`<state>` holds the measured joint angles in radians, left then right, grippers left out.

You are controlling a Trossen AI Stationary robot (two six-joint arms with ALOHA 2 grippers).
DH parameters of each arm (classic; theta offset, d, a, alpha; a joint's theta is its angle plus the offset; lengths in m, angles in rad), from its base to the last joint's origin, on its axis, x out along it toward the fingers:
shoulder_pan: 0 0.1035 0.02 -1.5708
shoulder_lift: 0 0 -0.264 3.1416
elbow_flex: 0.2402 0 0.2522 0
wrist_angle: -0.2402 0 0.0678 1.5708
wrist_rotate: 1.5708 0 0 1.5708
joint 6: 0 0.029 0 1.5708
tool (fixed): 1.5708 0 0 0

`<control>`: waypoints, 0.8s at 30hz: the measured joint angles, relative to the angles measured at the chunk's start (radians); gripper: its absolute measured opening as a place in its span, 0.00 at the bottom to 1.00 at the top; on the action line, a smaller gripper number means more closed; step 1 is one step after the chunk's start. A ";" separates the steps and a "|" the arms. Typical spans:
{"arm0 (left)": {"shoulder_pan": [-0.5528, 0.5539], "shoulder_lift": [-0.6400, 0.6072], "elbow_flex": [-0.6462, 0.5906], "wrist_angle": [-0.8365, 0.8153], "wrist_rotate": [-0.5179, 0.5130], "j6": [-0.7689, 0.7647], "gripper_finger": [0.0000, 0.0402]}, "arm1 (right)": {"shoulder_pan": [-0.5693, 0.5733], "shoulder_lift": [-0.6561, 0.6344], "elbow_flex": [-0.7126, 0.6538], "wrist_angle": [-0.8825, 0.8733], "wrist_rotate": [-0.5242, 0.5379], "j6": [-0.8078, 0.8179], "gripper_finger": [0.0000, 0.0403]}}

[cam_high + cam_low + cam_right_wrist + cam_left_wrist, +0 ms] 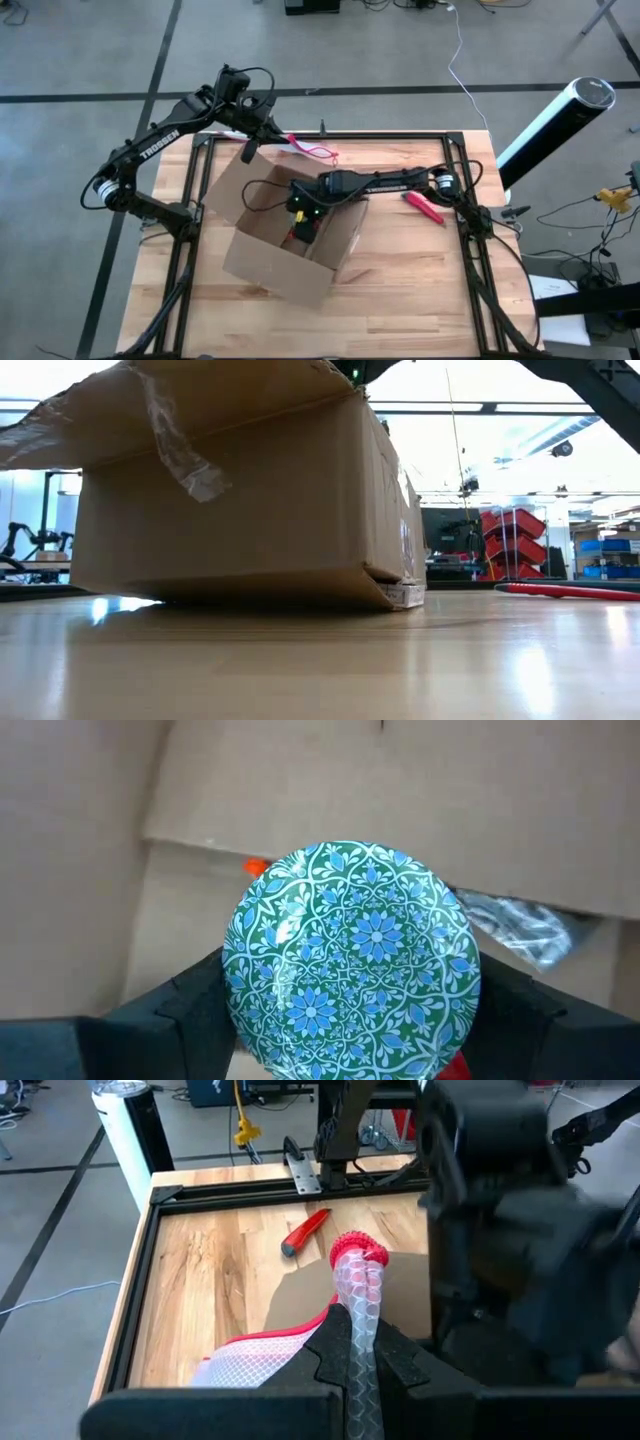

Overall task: Unpack boxes
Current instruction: Put the green patterned candle into the zip bag

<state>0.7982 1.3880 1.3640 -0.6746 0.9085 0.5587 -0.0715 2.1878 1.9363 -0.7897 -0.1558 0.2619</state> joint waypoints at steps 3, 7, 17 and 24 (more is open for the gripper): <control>0.000 0.000 0.000 -0.001 0.000 0.000 0.00 | -0.003 -0.034 0.050 -0.061 0.000 -0.014 0.68; 0.000 0.000 0.000 0.000 0.000 0.000 0.00 | -0.011 -0.087 0.099 -0.136 0.043 -0.026 0.68; -0.014 -0.024 0.000 0.000 0.019 -0.011 0.00 | -0.081 -0.258 0.118 -0.245 0.228 -0.038 0.68; -0.036 -0.056 0.028 0.002 0.018 -0.022 0.00 | -0.142 -0.290 0.117 -0.326 0.230 -0.065 0.68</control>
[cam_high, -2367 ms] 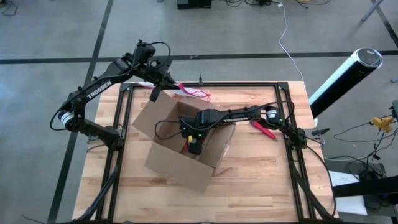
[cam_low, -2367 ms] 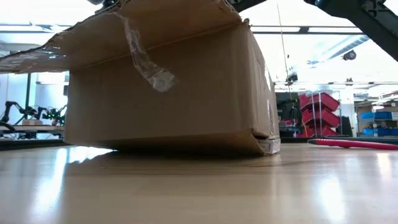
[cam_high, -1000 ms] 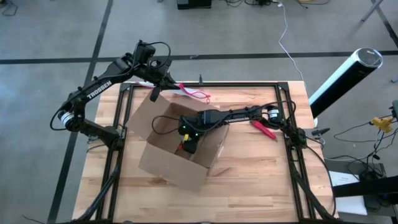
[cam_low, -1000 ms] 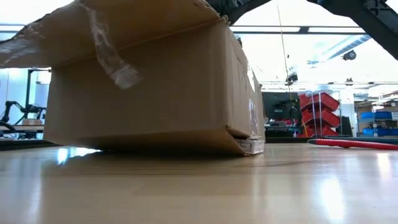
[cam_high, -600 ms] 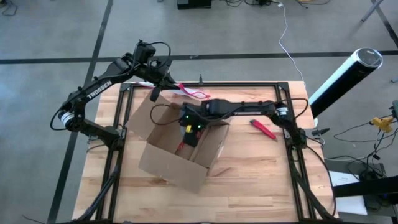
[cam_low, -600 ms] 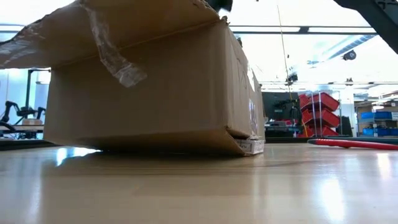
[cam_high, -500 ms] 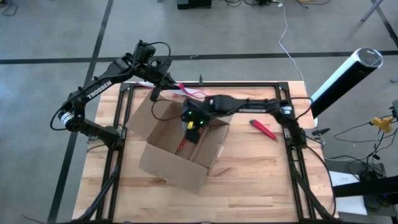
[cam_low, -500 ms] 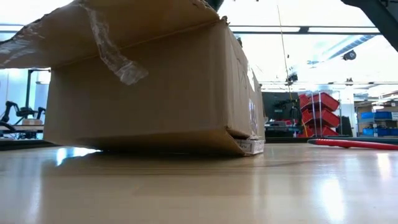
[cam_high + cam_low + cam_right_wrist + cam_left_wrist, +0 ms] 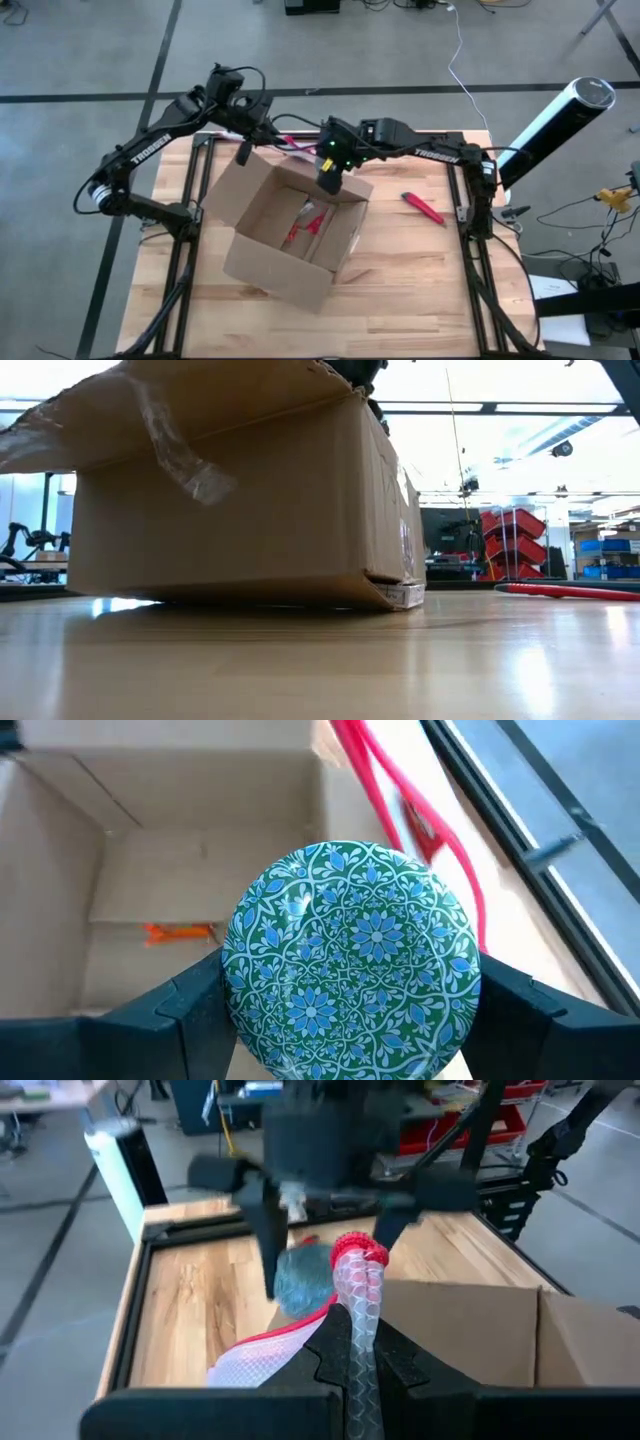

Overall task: Unpack boxes
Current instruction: Put the green patterned candle into the zip bag

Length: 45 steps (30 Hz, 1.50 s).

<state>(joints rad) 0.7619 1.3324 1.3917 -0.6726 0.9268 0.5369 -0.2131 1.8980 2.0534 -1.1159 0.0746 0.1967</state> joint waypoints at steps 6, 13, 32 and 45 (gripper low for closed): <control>-0.016 -0.031 0.043 0.001 0.000 -0.004 0.00 | -0.023 0.000 -0.001 -0.002 -0.008 -0.025 0.68; -0.050 -0.039 0.083 0.001 0.000 -0.012 0.00 | -0.037 0.000 -0.001 0.033 -0.094 -0.025 0.68; -0.107 -0.068 0.087 -0.119 -0.001 0.022 0.00 | -0.038 -0.001 -0.001 0.095 -0.337 -0.012 0.68; -0.121 -0.110 0.087 -0.247 -0.001 0.057 0.00 | -0.043 -0.003 -0.001 0.113 -0.345 -0.016 0.68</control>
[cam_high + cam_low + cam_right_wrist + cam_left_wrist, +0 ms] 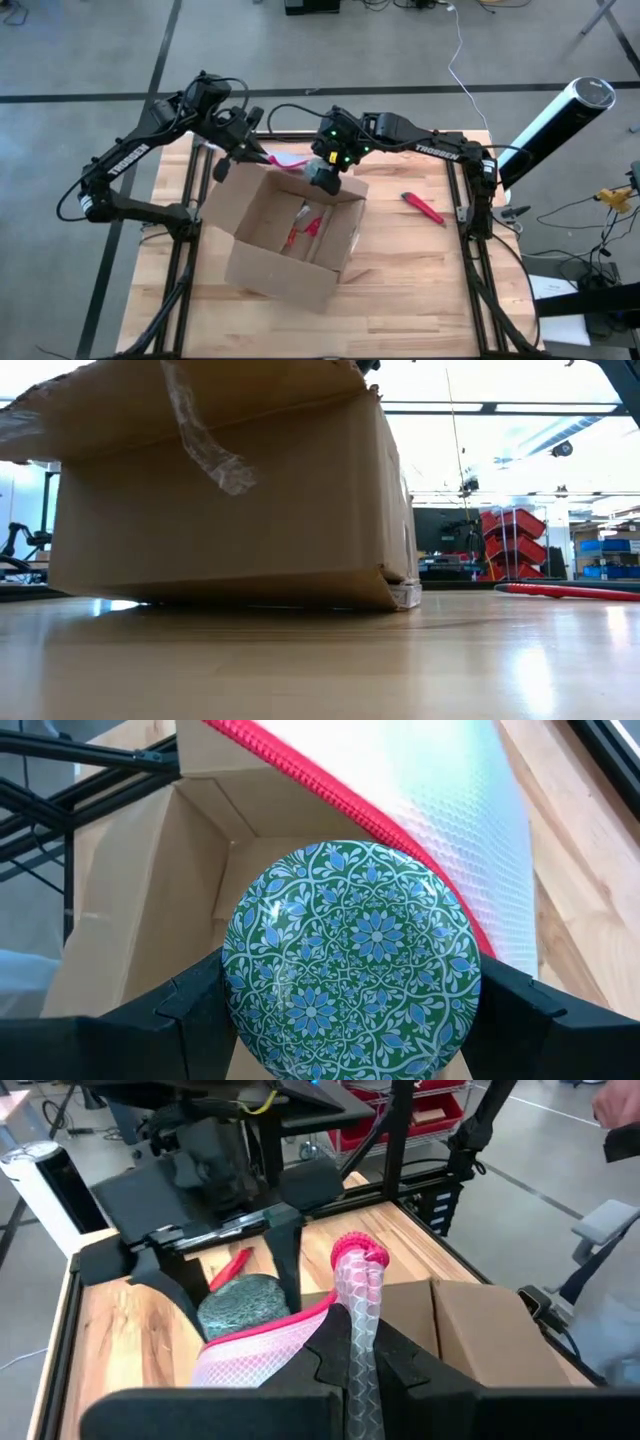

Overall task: Unpack boxes
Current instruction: Put the green patterned candle into the zip bag

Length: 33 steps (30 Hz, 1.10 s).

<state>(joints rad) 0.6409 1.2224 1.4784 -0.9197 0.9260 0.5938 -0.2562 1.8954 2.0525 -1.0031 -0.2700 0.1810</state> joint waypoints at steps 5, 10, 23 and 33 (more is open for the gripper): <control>-0.025 0.001 0.000 -0.010 0.000 0.000 0.00 | -0.006 -0.001 0.000 0.031 -0.002 0.001 0.68; -0.049 0.002 0.000 -0.012 0.000 0.000 0.00 | -0.010 -0.001 0.000 0.065 -0.003 0.014 0.68; -0.060 0.004 -0.001 -0.057 0.000 0.000 0.00 | -0.032 -0.001 0.052 0.101 -0.019 0.022 0.68; -0.065 0.005 -0.002 -0.012 -0.046 -0.001 0.00 | -0.026 0.003 0.053 0.171 -0.037 0.058 0.68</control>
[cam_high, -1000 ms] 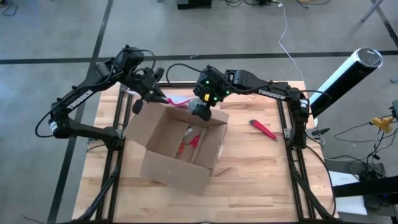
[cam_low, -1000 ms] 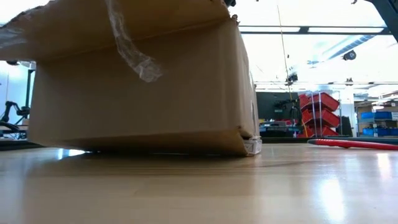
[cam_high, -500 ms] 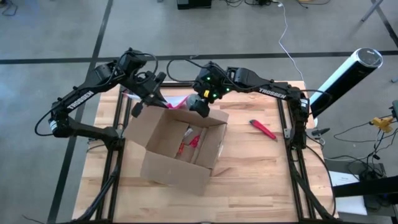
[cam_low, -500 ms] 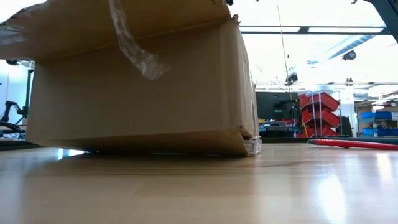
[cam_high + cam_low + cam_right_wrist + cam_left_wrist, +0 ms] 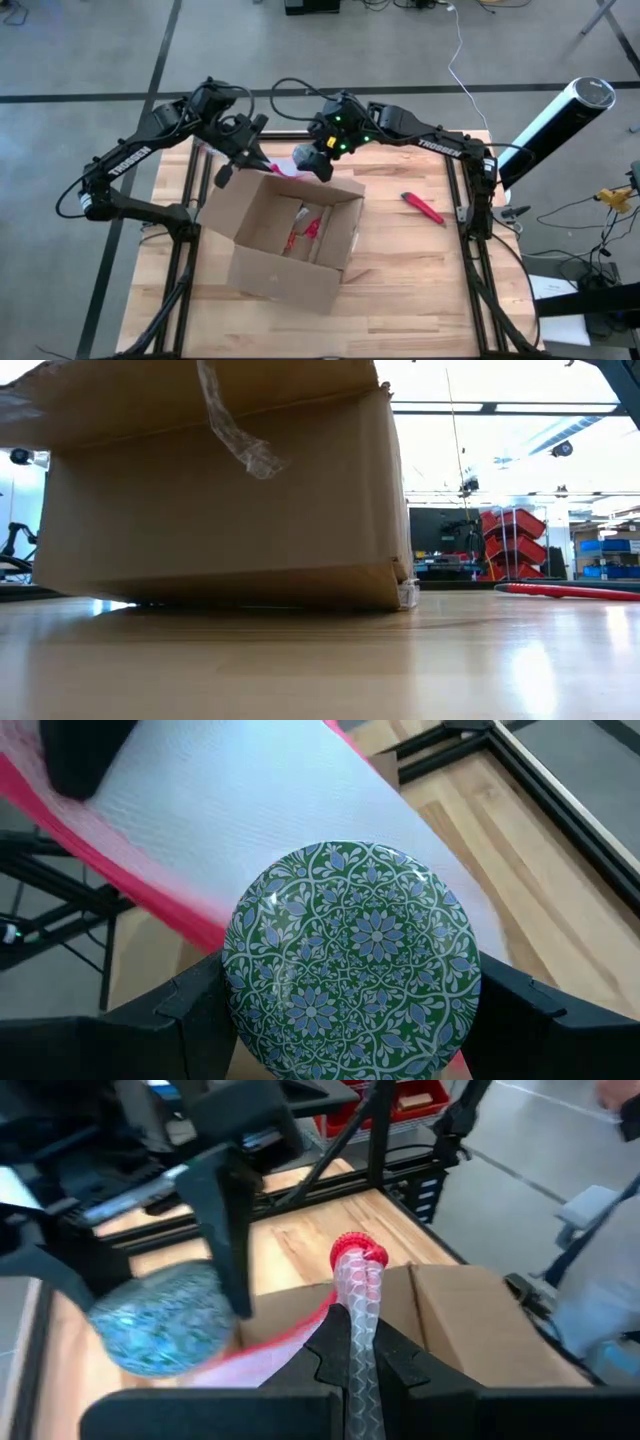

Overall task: Unpack boxes
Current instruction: Put the green patterned candle into the zip bag

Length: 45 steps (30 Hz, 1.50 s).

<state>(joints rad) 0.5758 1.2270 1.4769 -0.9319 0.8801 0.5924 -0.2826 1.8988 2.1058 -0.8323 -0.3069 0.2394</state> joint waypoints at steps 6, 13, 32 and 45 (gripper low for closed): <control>0.000 0.000 0.000 0.046 -0.034 -0.017 0.00 | 0.001 0.000 -0.001 0.014 -0.001 0.022 0.68; 0.000 0.000 0.000 0.047 -0.087 -0.017 0.00 | 0.012 -0.002 -0.001 -0.055 -0.077 0.028 0.68; -0.010 0.000 0.000 0.043 -0.050 -0.021 0.00 | 0.077 0.002 -0.052 -0.165 -0.138 -0.022 0.68; -0.076 0.000 0.000 0.041 -0.033 -0.037 0.00 | 0.012 0.003 -0.120 -0.067 -0.138 -0.015 0.68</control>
<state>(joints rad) 0.5000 1.2274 1.4765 -0.8909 0.8475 0.5558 -0.2706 1.9022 1.9854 -0.8991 -0.4446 0.2245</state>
